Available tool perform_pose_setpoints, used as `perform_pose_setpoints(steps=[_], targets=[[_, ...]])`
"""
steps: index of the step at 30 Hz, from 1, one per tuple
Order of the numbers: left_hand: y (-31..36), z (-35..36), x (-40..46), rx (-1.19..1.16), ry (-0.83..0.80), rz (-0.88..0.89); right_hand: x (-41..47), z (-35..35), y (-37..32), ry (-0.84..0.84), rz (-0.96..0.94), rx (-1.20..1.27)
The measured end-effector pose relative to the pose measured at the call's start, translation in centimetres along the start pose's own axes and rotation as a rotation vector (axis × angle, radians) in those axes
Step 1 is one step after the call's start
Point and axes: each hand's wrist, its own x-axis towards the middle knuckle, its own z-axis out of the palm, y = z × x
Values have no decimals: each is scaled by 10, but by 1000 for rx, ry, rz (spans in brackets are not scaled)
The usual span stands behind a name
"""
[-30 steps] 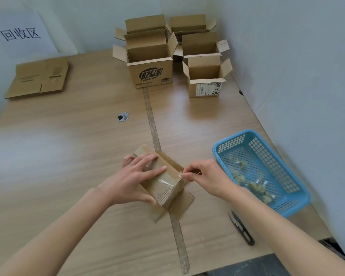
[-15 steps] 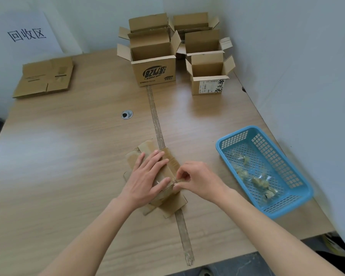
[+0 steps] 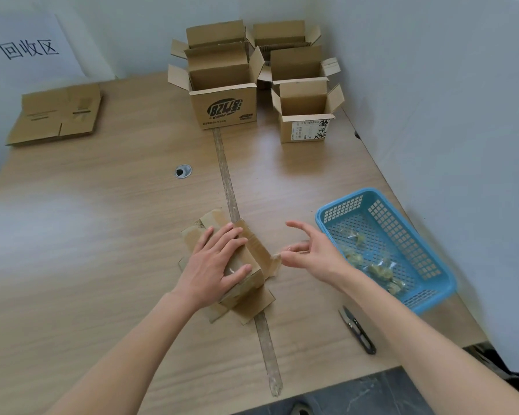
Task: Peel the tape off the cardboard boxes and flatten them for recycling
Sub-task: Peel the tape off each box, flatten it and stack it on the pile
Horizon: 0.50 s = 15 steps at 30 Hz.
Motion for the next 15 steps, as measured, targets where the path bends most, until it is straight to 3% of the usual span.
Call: perform_pose_setpoints(steps=[3, 7, 11, 15], targets=[[3, -1, 0, 12, -14, -13, -2, 0, -7, 87, -38, -147], [9, 0, 1, 14, -2, -47, -8, 2, -15, 66, -58, -412], [17, 0, -1, -1, 26, -80, -20, -15, -22, 49, -65, -458], [19, -3, -1, -18, 24, -90, -34, -56, -20, 196, -82, -551]])
